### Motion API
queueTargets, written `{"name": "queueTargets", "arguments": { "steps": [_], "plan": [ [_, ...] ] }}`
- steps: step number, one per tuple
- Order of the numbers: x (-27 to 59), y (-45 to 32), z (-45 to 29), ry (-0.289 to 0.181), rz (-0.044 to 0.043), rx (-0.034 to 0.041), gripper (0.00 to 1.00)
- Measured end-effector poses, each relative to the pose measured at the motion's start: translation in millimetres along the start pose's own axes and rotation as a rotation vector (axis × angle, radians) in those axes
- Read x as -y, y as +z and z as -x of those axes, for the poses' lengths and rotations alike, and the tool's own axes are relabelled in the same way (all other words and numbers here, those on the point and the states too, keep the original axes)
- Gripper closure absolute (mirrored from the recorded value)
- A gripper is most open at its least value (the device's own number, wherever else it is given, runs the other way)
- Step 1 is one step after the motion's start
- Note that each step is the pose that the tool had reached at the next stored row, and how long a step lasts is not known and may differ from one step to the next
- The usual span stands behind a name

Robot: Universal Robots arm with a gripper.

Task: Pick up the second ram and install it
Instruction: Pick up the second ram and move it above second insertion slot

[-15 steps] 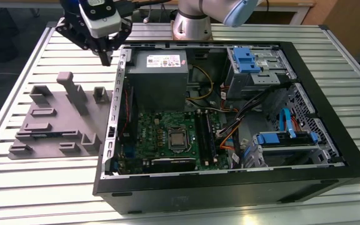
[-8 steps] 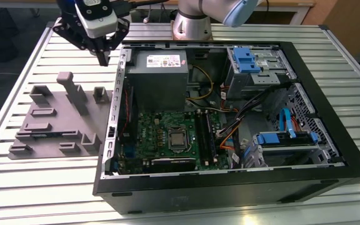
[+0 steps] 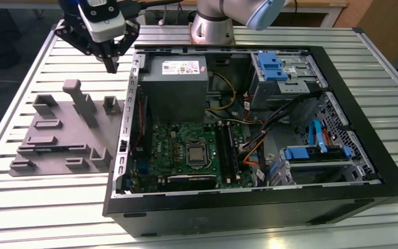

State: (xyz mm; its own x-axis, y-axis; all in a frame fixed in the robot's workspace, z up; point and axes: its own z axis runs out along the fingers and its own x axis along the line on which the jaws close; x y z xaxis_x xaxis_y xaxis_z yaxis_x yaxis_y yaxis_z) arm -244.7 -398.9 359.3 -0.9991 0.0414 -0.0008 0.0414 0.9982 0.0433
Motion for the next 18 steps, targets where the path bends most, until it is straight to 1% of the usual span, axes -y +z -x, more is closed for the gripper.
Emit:
{"name": "queueTargets", "arguments": {
  "steps": [15,17,18],
  "plan": [
    [0.4,0.2,-10.7,0.000,0.0001,0.0000,0.89],
    [0.5,0.2,-11.2,0.000,0.0000,0.0000,0.89],
    [0.6,0.2,-13.3,0.000,0.0000,0.0000,0.89]
  ]
}}
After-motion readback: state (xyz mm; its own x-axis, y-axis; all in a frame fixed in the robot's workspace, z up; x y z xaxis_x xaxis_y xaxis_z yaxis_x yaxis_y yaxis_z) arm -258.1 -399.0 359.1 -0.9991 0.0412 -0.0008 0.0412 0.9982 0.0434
